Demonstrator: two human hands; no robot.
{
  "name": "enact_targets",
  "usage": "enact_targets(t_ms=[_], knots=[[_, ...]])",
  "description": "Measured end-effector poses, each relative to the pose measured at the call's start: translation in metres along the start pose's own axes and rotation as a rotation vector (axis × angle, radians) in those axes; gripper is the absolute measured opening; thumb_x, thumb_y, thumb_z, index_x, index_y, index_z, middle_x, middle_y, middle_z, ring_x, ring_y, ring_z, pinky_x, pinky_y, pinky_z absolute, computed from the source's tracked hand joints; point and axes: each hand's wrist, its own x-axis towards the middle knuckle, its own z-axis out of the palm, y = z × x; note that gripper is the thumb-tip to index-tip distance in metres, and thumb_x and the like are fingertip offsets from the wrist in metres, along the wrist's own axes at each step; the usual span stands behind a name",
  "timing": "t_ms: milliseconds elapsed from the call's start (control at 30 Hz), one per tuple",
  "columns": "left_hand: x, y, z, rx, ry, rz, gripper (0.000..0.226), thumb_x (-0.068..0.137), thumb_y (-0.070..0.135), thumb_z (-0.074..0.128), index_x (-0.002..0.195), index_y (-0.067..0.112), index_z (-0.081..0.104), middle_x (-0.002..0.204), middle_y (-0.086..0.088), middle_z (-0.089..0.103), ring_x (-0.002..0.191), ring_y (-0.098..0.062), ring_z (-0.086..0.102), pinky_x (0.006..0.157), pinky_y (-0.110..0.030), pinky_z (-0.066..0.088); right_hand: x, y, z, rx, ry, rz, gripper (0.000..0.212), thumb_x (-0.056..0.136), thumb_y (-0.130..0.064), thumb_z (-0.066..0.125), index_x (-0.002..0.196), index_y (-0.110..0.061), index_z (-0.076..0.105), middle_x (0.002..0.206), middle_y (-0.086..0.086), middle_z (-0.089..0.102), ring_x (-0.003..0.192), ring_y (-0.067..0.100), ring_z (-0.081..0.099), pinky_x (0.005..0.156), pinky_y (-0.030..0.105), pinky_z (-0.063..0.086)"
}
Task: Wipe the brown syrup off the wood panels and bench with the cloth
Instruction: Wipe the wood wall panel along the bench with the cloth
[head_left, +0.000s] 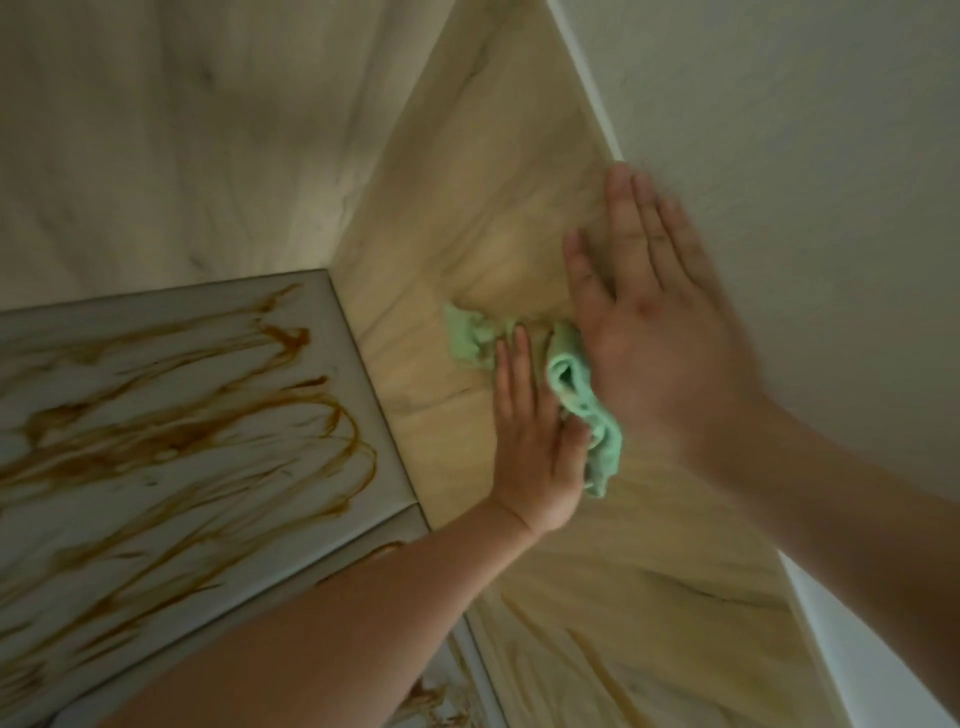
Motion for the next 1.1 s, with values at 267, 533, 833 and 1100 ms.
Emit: enact_targets(t_ms=[267, 533, 833, 1100], knots=[[0.017, -0.206, -0.007, -0.206, 0.207, -0.547, 0.087, 0.101, 0.064, 0.024, 0.153, -0.006, 0.026, 0.154, -0.030, 0.034, 0.143, -0.048, 0.035, 0.117, -0.062, 0.030, 0.000, 0.003, 0.004, -0.058, -0.068, 0.008, 0.058, 0.109, -0.007, 0.002, 0.157, 0.003, 0.032, 0.161, 0.044, 0.004, 0.154, 0.056, 0.006, 0.127, 0.059, 0.006], [-0.048, -0.270, -0.012, -0.343, 0.334, -0.960, 0.069, 0.096, 0.037, 0.028, 0.160, 0.011, 0.024, 0.158, -0.008, 0.036, 0.138, -0.026, 0.042, 0.116, -0.020, 0.031, 0.000, 0.001, 0.011, -0.065, -0.020, -0.004, 0.049, 0.111, -0.004, 0.019, 0.154, 0.002, 0.041, 0.163, 0.037, 0.017, 0.151, 0.059, 0.015, 0.126, 0.061, 0.012], [-0.045, -0.178, 0.016, -0.476, 0.530, -0.997, 0.058, 0.107, 0.030, 0.036, 0.162, 0.018, 0.024, 0.163, -0.002, 0.031, 0.148, -0.027, 0.035, 0.117, -0.029, 0.030, 0.000, 0.003, 0.012, -0.068, 0.005, -0.012, 0.045, 0.114, -0.007, 0.021, 0.154, 0.001, 0.041, 0.168, 0.024, 0.020, 0.152, 0.058, 0.010, 0.126, 0.061, 0.007], [-0.019, -0.017, 0.031, -0.359, 0.259, -0.609, 0.078, 0.099, 0.049, 0.035, 0.165, 0.015, 0.011, 0.172, -0.006, 0.008, 0.159, -0.023, 0.009, 0.127, -0.054, 0.014, 0.001, 0.004, -0.013, 0.169, -0.071, -0.083, 0.064, 0.094, -0.019, 0.020, 0.144, -0.011, 0.058, 0.167, 0.023, 0.026, 0.152, 0.056, 0.014, 0.128, 0.059, 0.009]])
